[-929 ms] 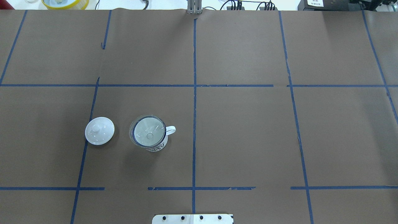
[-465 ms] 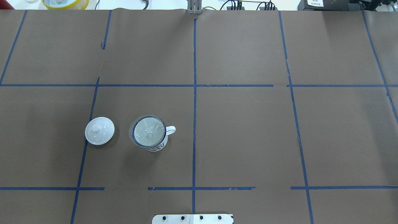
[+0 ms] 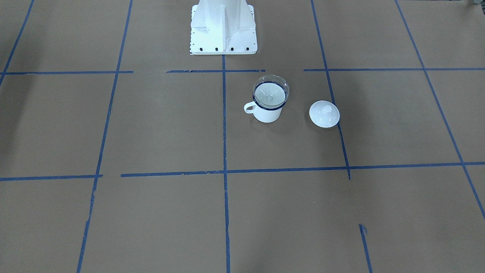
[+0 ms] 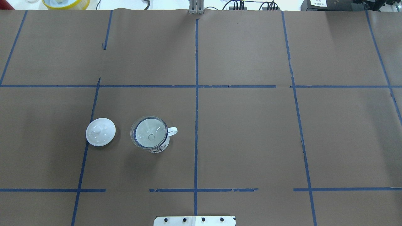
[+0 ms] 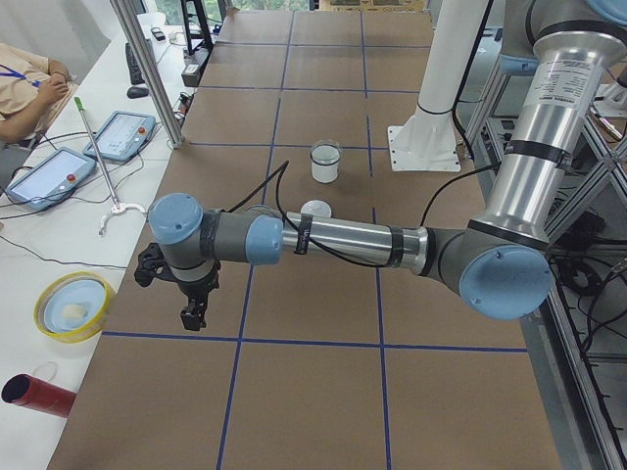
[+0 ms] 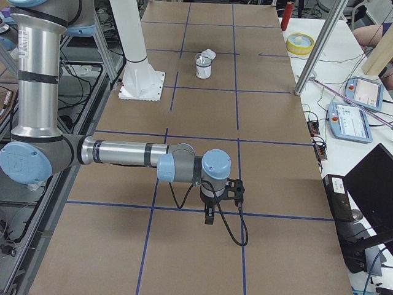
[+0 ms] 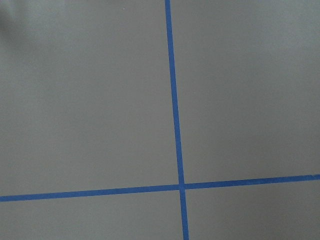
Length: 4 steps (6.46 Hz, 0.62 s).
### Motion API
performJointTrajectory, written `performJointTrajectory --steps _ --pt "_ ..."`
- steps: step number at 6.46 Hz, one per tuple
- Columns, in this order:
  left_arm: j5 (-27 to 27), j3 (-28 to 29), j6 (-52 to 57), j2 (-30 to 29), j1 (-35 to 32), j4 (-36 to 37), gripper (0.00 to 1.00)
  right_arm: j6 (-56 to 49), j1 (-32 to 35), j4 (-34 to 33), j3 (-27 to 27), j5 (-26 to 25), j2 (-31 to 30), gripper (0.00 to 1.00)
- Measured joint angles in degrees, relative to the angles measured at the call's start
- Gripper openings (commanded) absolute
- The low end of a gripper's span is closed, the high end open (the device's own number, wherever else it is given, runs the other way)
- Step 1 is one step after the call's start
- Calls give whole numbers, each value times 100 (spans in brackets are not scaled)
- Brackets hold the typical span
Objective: Place funnel on cup
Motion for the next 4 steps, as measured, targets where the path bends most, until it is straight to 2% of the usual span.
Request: performJointTrajectory --steps 4 --pt "104 -43 391 320 -277 14 100 0 0 0 0 0 0 100"
